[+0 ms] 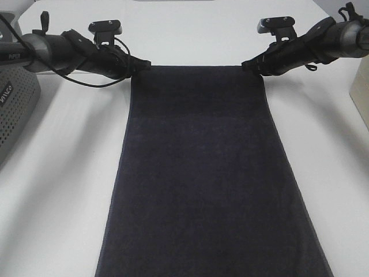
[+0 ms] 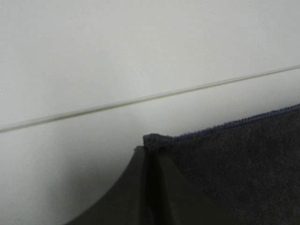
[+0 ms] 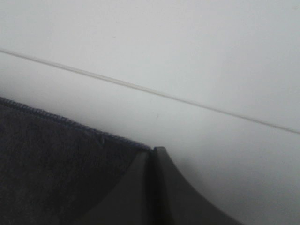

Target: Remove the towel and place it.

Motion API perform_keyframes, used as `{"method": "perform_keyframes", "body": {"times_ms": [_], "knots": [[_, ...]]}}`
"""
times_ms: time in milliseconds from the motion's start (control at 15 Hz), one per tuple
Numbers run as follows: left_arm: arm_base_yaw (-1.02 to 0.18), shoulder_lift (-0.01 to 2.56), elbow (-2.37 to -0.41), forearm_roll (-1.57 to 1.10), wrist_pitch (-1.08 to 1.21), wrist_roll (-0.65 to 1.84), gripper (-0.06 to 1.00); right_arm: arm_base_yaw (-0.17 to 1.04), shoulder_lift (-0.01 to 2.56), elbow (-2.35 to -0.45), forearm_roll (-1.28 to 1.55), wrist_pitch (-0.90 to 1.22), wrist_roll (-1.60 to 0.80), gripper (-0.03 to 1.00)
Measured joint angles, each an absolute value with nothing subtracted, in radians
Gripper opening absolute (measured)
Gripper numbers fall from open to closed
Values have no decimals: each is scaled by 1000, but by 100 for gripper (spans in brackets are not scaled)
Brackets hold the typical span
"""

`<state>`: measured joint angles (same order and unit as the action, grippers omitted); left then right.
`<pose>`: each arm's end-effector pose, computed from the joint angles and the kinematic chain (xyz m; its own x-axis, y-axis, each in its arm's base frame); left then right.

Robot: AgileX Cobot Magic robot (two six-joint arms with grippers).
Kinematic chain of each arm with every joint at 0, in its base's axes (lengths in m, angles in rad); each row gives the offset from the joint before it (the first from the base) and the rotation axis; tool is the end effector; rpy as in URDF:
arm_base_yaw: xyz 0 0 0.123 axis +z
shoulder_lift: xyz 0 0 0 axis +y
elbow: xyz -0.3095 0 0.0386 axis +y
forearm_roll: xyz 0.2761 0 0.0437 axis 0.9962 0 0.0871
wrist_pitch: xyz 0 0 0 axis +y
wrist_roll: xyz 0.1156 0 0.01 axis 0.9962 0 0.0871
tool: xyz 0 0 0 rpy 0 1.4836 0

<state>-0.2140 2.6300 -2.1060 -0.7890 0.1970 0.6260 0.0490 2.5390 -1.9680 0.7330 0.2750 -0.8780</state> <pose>0.6278 -0.1530 0.0779 -0.5759 -0.0295 -0.8170 0.2390 0.9496 -0.2028 0.6189 0.0515 0.0814 -0.5969 -0.1900 -0.7795 -0.2894 0.9571 -0.0117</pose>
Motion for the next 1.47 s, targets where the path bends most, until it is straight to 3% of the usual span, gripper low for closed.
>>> {"method": "perform_keyframes", "body": {"times_ms": [400, 867, 1133, 1467], "knots": [[-256, 2773, -2248, -788, 68, 630, 0, 51, 2644, -2074, 734, 188, -880, 1], [-261, 2795, -2254, -779, 52, 630, 0, 51, 2668, -2079, 743, 173, -883, 1], [-261, 2795, -2254, -761, 52, 630, 17, 48, 2668, -2079, 764, 162, -884, 25], [-261, 2795, -2254, -750, 42, 630, 54, 42, 2668, -2079, 767, 154, -884, 52]]}}
